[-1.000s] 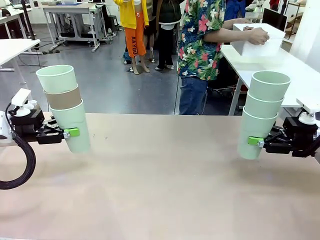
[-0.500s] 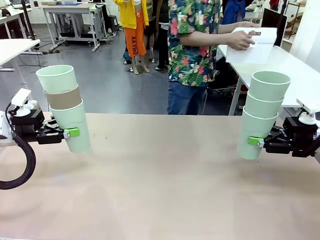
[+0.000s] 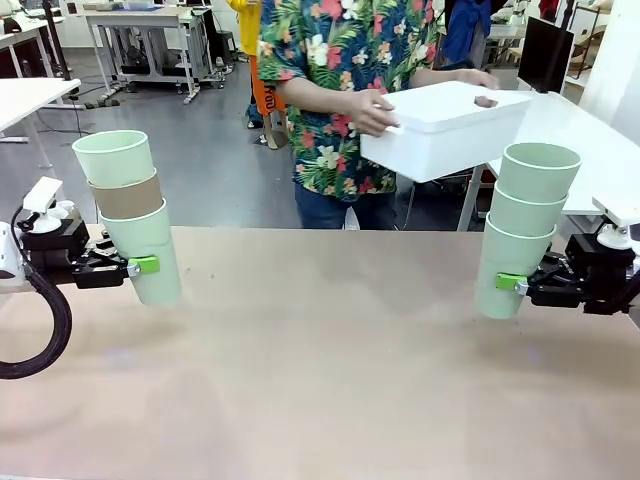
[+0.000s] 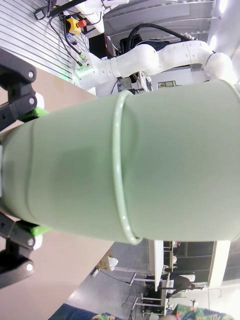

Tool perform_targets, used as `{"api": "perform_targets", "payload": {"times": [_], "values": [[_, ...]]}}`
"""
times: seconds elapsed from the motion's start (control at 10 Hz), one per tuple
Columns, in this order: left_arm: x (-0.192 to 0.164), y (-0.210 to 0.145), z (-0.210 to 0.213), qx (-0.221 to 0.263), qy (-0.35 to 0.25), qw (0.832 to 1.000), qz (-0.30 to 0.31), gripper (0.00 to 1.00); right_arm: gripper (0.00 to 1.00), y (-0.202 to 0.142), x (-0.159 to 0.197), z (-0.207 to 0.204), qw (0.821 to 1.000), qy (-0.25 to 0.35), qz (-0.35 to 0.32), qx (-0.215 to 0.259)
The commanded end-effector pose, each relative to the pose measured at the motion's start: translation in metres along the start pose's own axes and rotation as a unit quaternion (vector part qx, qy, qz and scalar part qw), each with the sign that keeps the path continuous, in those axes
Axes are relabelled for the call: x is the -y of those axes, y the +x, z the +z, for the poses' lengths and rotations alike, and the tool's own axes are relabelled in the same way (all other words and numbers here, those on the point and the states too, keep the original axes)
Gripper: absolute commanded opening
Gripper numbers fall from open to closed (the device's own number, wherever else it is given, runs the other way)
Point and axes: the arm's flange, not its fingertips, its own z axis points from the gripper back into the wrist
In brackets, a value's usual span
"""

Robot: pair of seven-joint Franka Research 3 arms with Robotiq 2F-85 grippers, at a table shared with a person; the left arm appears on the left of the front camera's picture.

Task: Stack the cups and store them in the basket.
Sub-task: Place the stack of Reusable plastic cups into the Pantry Basket.

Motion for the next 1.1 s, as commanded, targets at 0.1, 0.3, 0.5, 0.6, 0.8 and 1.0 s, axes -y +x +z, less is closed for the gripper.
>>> {"api": "perform_targets", "payload": {"times": [0.1,0.3,0.5,0.6,0.8,1.0], "values": [[0.0006,0.0044,-0.0006,0.002,-0.001,1.0,-0.004,0.87,0.85,0.0049,-0.0001,0.0005,1.0,-0.002,0.005,0.001],[0.0006,0.0044,-0.0006,0.002,-0.001,1.0,-0.004,0.87,0.85,0.0049,-0.0001,0.0005,1.0,-0.002,0.005,0.001],[0.0006,0.0044,-0.0006,0.002,-0.001,1.0,-0.004,0.87,0.85,0.0049,-0.0001,0.0005,1.0,-0.002,0.005,0.001],[0.0006,0.0044,-0.0006,0.002,-0.001,1.0,-0.004,0.87,0.85,0.0049,-0.0001,0.0005,1.0,-0.002,0.005,0.001],[0.0006,0.0044,-0.0006,0.002,-0.001,1.0,-0.004,0.87,0.85,0.0049,-0.0001,0.0005,1.0,-0.002,0.005,0.001],[0.0006,0.0044,-0.0006,0.002,-0.001,1.0,-0.004,0.87,0.85,0.0049,-0.0001,0.0005,1.0,-0.002,0.005,0.001]]}}
